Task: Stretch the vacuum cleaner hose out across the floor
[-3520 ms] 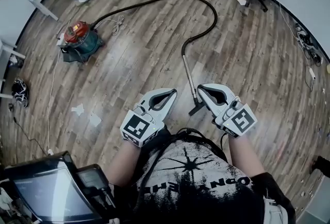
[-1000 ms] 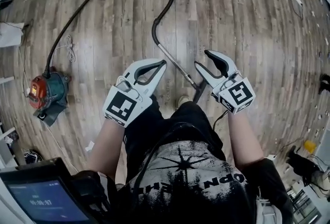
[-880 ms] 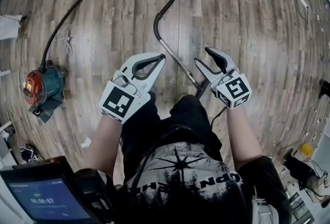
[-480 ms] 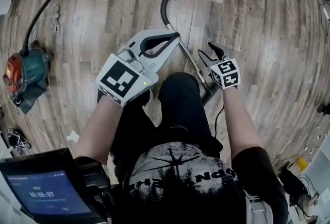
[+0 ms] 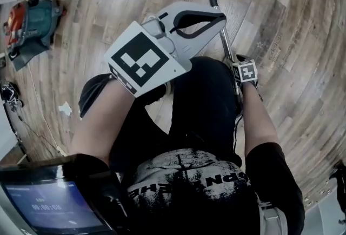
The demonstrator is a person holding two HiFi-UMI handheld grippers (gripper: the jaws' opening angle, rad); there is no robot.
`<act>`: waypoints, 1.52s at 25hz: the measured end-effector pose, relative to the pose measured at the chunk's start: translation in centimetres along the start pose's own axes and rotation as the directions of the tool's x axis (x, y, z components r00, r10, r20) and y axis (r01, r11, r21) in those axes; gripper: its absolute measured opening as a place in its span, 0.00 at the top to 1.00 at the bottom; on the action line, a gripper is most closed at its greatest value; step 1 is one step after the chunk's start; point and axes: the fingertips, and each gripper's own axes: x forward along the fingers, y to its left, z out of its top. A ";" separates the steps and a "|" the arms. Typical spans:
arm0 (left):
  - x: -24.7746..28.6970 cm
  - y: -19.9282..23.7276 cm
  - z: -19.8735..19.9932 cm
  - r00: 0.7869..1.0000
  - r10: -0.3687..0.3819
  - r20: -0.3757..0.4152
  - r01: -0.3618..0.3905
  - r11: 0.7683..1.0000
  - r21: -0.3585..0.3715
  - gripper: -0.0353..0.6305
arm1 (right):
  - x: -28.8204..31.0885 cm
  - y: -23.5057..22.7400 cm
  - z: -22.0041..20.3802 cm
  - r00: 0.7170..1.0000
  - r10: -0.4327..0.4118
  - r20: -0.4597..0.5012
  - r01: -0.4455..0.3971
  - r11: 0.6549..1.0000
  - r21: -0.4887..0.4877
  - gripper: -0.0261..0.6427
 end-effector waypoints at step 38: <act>0.2 2.8 -16.6 0.975 0.069 -0.214 -0.150 0.909 -0.389 0.94 | -1.2 -2.5 0.1 0.990 -0.138 -0.004 0.138 0.990 0.042 0.70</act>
